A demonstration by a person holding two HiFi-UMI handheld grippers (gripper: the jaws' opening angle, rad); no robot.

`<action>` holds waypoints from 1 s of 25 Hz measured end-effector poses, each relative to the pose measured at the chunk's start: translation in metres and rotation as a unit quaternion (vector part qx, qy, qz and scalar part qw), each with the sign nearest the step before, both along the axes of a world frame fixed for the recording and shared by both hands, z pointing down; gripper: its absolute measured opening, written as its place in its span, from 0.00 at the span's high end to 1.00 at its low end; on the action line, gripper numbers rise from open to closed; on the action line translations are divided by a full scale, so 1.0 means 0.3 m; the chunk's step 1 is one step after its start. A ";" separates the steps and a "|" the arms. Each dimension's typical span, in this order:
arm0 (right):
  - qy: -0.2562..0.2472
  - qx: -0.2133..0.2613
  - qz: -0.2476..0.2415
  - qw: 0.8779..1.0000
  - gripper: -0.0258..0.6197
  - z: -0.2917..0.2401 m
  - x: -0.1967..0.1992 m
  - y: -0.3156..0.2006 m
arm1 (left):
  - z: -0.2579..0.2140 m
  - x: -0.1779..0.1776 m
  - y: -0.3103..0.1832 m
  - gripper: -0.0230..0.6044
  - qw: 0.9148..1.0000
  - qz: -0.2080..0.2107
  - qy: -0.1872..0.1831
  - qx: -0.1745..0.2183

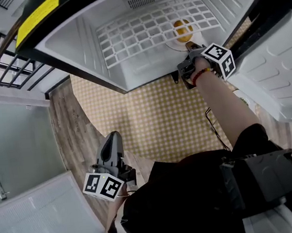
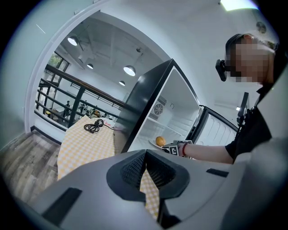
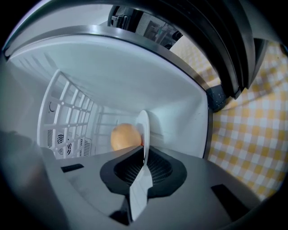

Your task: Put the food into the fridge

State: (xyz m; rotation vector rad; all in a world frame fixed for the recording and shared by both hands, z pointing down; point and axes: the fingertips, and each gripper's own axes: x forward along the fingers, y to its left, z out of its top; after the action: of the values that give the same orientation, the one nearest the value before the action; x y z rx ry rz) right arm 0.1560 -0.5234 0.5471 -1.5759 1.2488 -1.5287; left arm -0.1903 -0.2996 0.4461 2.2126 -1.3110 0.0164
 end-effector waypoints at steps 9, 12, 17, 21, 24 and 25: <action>0.030 -0.022 -0.024 0.999 0.93 -0.012 0.016 0.005 | -0.009 0.007 0.022 0.94 1.000 0.001 -0.004 0.004; 0.035 -0.028 -0.028 0.999 0.93 -0.022 0.016 -0.001 | -0.008 0.004 0.033 0.94 1.000 0.001 -0.002 0.003; 0.040 -0.042 -0.029 0.998 0.93 -0.020 0.021 -0.003 | -0.011 0.001 0.047 0.94 1.000 -0.002 -0.003 0.004; 0.033 -0.045 -0.025 0.998 0.92 -0.013 0.021 -0.003 | -0.009 0.000 0.060 0.94 1.000 -0.001 0.000 0.002; 0.031 -0.050 -0.025 0.998 0.92 -0.008 0.019 -0.003 | -0.012 0.007 0.065 0.94 1.000 0.003 0.003 0.003; 0.030 -0.053 -0.025 0.998 0.90 -0.006 0.016 -0.003 | -0.013 0.008 0.065 0.94 1.000 0.003 0.003 0.004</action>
State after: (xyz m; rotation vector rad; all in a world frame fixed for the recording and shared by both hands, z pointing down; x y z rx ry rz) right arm 0.1608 -0.5244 0.5453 -1.6803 1.2674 -1.6135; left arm -0.1879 -0.2801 0.4422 2.2210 -1.3025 0.0062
